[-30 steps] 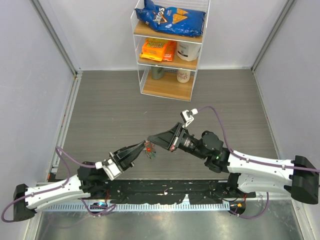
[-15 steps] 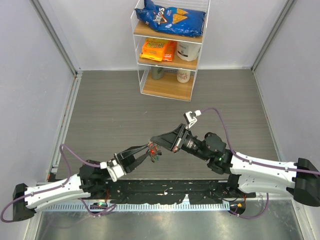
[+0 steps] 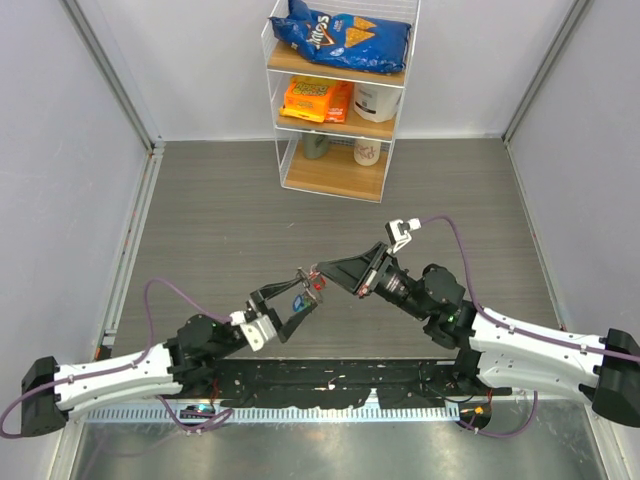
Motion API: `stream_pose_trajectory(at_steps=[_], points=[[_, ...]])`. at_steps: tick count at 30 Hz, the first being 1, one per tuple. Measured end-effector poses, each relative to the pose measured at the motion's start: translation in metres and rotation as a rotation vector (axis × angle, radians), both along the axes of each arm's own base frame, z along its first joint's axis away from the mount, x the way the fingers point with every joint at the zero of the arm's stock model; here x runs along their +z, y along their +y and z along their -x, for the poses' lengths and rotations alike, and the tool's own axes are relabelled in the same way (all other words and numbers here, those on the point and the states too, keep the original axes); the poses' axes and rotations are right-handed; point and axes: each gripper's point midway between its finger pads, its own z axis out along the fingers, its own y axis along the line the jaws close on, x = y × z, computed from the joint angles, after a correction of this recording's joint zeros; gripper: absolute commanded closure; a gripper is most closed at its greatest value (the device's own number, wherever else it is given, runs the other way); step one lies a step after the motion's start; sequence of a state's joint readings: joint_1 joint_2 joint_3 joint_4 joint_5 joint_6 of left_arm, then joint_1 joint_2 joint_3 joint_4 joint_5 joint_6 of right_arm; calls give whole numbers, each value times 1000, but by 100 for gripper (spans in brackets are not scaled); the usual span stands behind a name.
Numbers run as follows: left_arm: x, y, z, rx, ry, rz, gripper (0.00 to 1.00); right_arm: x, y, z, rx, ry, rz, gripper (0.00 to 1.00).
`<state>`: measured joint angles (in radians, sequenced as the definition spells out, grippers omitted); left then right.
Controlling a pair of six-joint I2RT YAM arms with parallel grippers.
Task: Put the keys on the keyring
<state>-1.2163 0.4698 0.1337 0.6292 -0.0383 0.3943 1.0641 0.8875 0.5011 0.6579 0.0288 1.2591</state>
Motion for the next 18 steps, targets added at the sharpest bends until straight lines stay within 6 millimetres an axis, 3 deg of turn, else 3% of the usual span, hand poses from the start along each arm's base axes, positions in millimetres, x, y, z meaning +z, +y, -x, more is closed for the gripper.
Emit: stream_pose_trajectory(at_steps=[8, 18], points=[[-11, 0, -28, 145, 66, -59, 41, -19, -2, -1, -4, 17, 32, 94], [-15, -1, -31, 161, 88, -57, 41, -18, -2, 6, 26, -1, 34, 94]])
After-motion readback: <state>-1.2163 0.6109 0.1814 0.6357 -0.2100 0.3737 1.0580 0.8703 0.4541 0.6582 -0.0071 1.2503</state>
